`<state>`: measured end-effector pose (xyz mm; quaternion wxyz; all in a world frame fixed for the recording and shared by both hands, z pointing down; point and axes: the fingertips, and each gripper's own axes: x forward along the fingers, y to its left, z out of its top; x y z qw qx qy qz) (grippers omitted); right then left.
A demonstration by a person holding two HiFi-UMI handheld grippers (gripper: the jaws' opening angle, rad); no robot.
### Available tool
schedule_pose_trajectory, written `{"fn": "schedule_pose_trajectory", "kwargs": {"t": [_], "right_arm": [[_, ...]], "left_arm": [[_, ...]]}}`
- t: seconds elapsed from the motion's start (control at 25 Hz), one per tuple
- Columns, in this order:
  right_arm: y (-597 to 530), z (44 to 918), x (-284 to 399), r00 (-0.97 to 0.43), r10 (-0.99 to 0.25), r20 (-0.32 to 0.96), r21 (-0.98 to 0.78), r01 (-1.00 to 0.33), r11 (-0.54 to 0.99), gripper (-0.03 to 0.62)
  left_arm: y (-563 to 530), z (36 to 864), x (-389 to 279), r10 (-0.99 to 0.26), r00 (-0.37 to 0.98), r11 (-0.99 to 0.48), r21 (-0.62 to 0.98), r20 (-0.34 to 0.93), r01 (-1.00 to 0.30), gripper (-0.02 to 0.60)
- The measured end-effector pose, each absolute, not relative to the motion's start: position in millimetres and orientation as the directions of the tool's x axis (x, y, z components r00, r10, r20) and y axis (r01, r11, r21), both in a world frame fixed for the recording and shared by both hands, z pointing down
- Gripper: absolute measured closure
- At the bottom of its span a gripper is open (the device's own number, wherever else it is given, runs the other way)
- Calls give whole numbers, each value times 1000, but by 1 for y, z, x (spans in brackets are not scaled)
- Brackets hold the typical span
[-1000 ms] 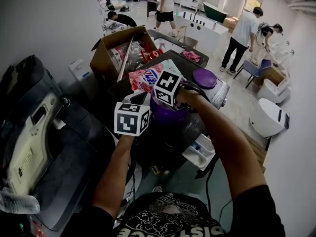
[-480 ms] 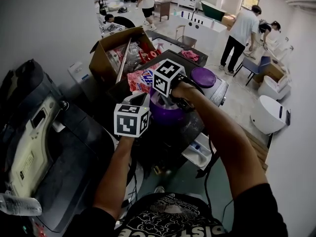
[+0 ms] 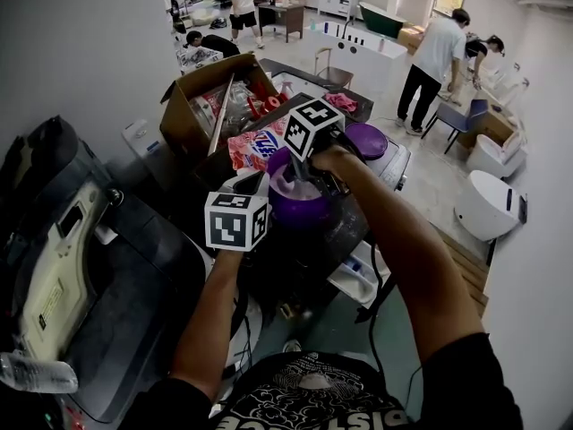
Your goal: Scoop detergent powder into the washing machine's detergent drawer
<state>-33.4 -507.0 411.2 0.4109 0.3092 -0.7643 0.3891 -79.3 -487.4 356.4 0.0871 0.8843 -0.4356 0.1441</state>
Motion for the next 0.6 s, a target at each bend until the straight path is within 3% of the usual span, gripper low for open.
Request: {"fn": "schedule_pose_trajectory", "kwargs": {"t": [0.6], "right_arm": [[-512,375,-25,-666,-297,684,-590,-745,312,559]], "left_arm": [[-487,354,-74,-751,574,-603,17,326,-798,580]]}}
